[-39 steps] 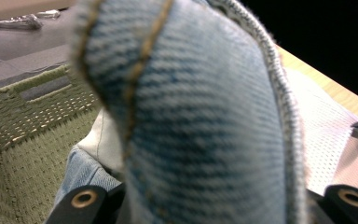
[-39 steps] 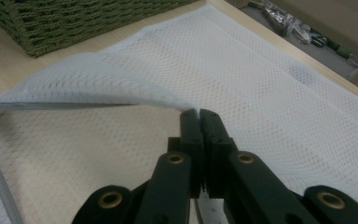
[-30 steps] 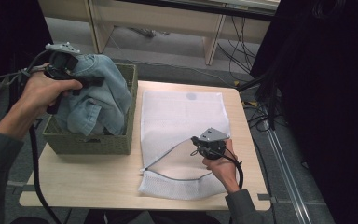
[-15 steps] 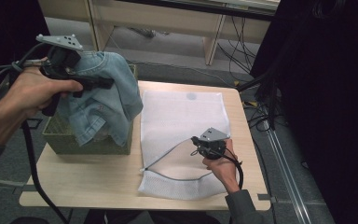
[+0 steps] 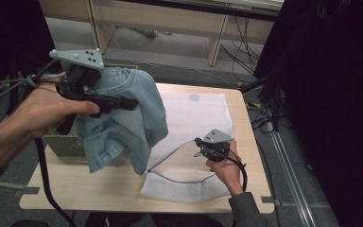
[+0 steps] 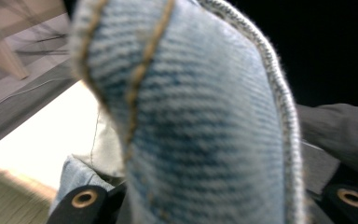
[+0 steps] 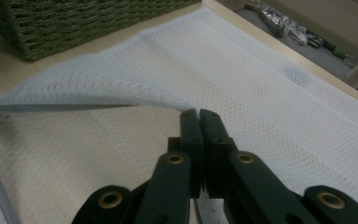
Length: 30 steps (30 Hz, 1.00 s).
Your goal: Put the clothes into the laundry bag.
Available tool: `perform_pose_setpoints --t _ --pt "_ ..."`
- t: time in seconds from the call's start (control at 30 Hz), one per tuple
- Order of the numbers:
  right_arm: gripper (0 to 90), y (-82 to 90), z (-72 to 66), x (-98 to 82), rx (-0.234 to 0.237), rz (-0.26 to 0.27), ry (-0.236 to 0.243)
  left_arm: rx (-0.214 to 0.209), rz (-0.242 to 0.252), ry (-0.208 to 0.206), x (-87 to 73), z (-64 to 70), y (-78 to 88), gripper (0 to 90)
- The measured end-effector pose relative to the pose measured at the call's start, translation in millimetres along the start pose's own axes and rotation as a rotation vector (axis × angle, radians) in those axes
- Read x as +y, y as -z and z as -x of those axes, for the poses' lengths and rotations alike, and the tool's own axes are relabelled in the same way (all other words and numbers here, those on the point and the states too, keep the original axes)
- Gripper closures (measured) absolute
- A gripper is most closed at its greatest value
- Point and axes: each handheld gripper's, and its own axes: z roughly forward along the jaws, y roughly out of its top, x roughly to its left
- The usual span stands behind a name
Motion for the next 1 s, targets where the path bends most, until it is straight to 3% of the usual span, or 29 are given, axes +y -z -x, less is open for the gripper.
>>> perform_pose_setpoints --t 0.1,0.17,0.3,0.4,0.5,0.6,0.63,0.7,0.77,0.8,0.87,0.9,1.0 --pt "89.7 -0.1 0.3 -0.4 0.000 0.003 -0.002 -0.033 0.000 -0.009 2.3 9.0 -4.9 77.3" --pt "89.7 -0.9 2.1 -0.8 -0.018 0.027 0.028 -0.051 -0.012 -0.010 0.2 13.1 -11.3 77.2" --pt "89.7 0.5 2.4 -0.6 -0.004 0.010 0.016 -0.093 -0.031 -0.018 -11.3 20.7 -33.2 77.1" --pt "89.7 0.7 3.0 -0.4 -0.025 0.018 0.030 -0.105 -0.040 -0.019 -16.2 21.2 -43.3 77.0" --pt "89.7 1.2 2.4 0.0 -0.016 0.017 0.018 -0.123 -0.061 -0.027 -26.2 19.8 -63.8 76.8" --pt "89.7 1.5 3.3 0.2 -0.019 0.021 0.027 -0.122 -0.073 -0.024 -32.4 17.4 -74.6 76.7" --pt "89.7 1.5 2.4 0.0 -0.013 0.021 0.014 -0.124 -0.085 -0.024 -39.6 16.2 -85.9 76.6" --pt "89.7 1.9 1.6 0.3 -0.001 0.012 -0.001 -0.119 -0.091 -0.024 -43.7 16.6 -91.8 76.5" --pt "89.7 2.5 0.8 1.0 -0.002 0.010 -0.009 -0.107 -0.119 -0.047 -52.5 17.6 -104.4 76.1" --pt "89.7 2.5 0.6 1.2 -0.001 0.012 -0.011 -0.121 -0.121 -0.043 -57.6 17.0 -111.6 76.0" --pt "89.8 2.2 1.9 1.7 -0.013 0.030 0.018 -0.118 -0.148 -0.044 -67.4 18.0 -125.5 75.8" --pt "89.7 2.4 0.7 2.4 -0.018 0.039 0.007 -0.122 -0.168 -0.047 -77.5 18.1 -140.5 75.5" --pt "89.7 3.4 1.2 3.3 -0.024 0.043 0.015 -0.133 -0.197 -0.051 -86.3 16.5 -154.2 75.0"
